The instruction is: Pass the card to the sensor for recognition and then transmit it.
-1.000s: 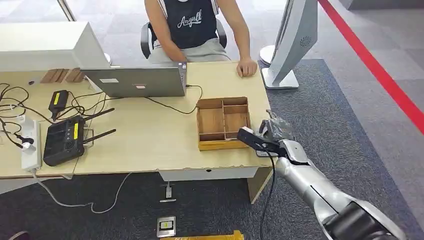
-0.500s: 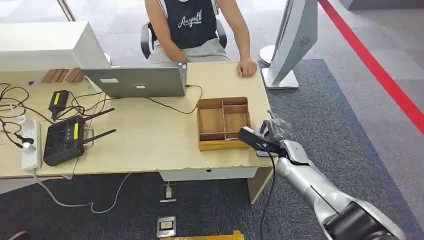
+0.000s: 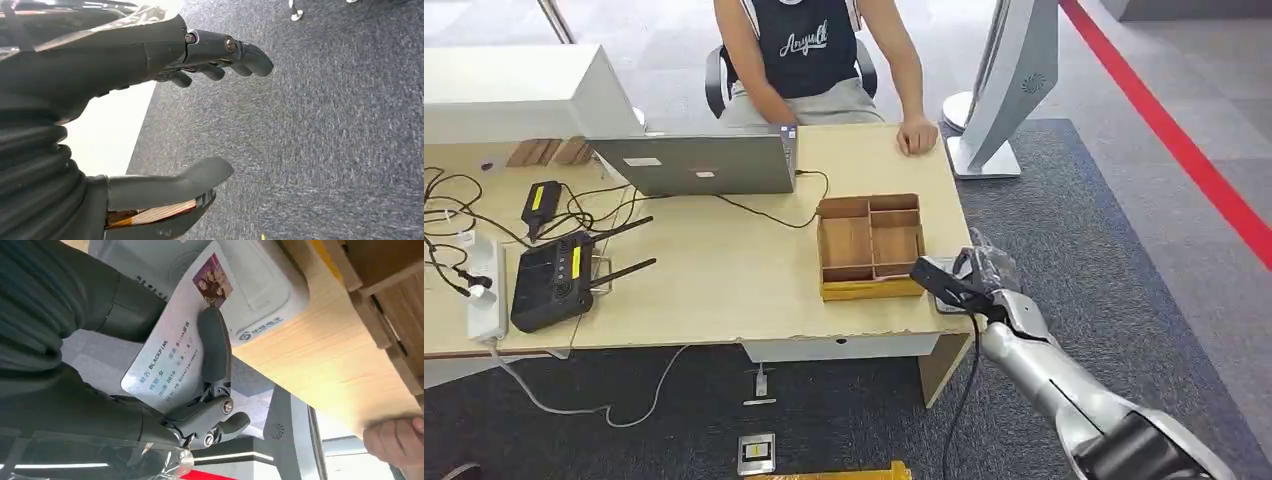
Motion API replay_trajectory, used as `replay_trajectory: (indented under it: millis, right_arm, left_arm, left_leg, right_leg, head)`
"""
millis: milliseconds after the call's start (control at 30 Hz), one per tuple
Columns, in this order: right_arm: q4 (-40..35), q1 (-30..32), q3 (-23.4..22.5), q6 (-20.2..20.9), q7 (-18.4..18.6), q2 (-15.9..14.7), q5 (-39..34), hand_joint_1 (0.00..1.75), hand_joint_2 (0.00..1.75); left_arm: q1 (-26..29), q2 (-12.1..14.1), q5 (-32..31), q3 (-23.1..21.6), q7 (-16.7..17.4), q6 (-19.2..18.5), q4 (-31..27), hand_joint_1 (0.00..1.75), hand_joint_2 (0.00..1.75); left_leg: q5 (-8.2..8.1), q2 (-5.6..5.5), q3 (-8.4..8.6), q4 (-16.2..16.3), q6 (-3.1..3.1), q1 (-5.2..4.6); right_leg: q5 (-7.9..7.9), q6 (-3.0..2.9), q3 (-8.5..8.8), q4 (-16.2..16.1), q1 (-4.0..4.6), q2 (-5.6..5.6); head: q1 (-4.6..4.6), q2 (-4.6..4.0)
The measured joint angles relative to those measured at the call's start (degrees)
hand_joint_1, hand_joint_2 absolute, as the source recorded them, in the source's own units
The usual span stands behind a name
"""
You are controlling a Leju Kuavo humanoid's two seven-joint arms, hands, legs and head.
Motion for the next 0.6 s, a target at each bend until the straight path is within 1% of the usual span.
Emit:
replay_trajectory:
  millis: [600]
  right_arm:
    - [1.81, 0.55, -0.72, 0.24, -0.57, 1.33, -0.37, 1.75, 1.75]
  left_arm:
    - [-0.17, -0.31, 0.48, 1.36, -0.55, 0.83, 0.00, 0.00, 1.75]
  left_leg:
    - [0.00, 0.02, 0.20, 0.00, 0.00, 0.00]
  right_leg:
    - [0.01, -0.01, 0.19, -0.01, 0.00, 0.01]
  head:
    - [0.00, 0.00]
